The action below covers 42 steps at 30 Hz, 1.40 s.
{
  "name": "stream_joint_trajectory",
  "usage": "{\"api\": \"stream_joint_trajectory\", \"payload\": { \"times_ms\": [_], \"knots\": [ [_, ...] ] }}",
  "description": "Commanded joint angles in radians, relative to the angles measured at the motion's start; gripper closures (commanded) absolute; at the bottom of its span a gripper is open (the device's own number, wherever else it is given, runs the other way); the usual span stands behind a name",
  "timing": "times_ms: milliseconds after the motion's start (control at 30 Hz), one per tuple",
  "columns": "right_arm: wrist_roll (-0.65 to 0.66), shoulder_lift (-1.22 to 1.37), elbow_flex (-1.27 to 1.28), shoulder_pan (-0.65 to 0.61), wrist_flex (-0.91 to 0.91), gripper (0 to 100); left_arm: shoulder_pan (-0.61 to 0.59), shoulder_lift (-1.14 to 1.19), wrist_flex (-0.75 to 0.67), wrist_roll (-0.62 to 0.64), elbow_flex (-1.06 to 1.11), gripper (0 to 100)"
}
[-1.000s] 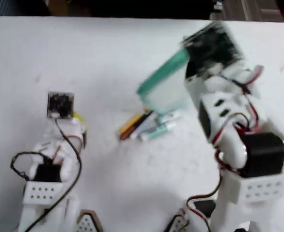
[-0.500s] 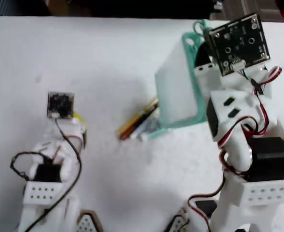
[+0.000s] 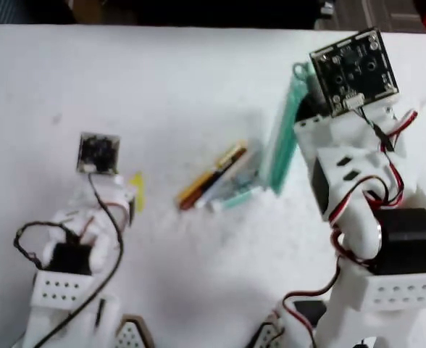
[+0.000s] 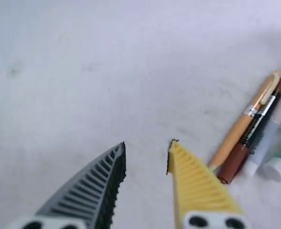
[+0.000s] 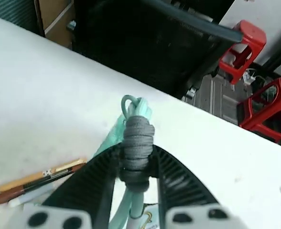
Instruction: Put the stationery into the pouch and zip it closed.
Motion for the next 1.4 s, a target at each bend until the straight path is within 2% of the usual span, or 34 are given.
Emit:
{"api": "stream_joint_trajectory", "payload": {
  "times_ms": [0, 200, 367, 467, 700, 933, 1033, 1167, 1233, 1367],
  "knots": [
    [-0.003, -0.021, -0.058, -0.002, 0.068, 98.1, 0.064, 0.004, 0.110, -0.009, -0.130, 83],
    [-0.003, -0.050, -0.071, -0.004, 0.113, 98.1, 0.213, 0.004, 0.100, -0.201, -0.149, 83],
    [-0.003, -0.068, -0.072, -0.101, 0.136, 98.1, 0.306, 0.004, -0.003, -0.196, -0.181, 83],
    [-0.006, -0.096, -0.072, -0.165, 0.136, 98.1, 0.306, 0.004, -0.011, -0.121, -0.239, 83],
    [-0.009, -0.128, -0.074, -0.240, 0.071, 98.1, 0.289, 0.004, 0.071, -0.021, -0.394, 83],
    [-0.029, -0.124, -0.074, -0.245, 0.036, 98.1, 0.426, 0.004, 0.101, -0.023, -0.407, 83],
    [-0.061, -0.127, -0.072, -0.311, 0.047, 98.1, 0.499, 0.004, 0.123, -0.025, -0.410, 83],
    [-0.061, -0.124, -0.072, -0.420, 0.111, 98.1, 0.581, 0.002, 0.157, -0.166, -0.425, 83],
    [-0.061, -0.130, -0.072, -0.427, 0.143, 98.1, 0.565, 0.002, 0.216, -0.209, -0.460, 83],
    [-0.061, -0.131, -0.063, -0.427, 0.185, 98.1, 0.484, 0.002, 0.359, -0.207, -0.522, 83]
  ]
}}
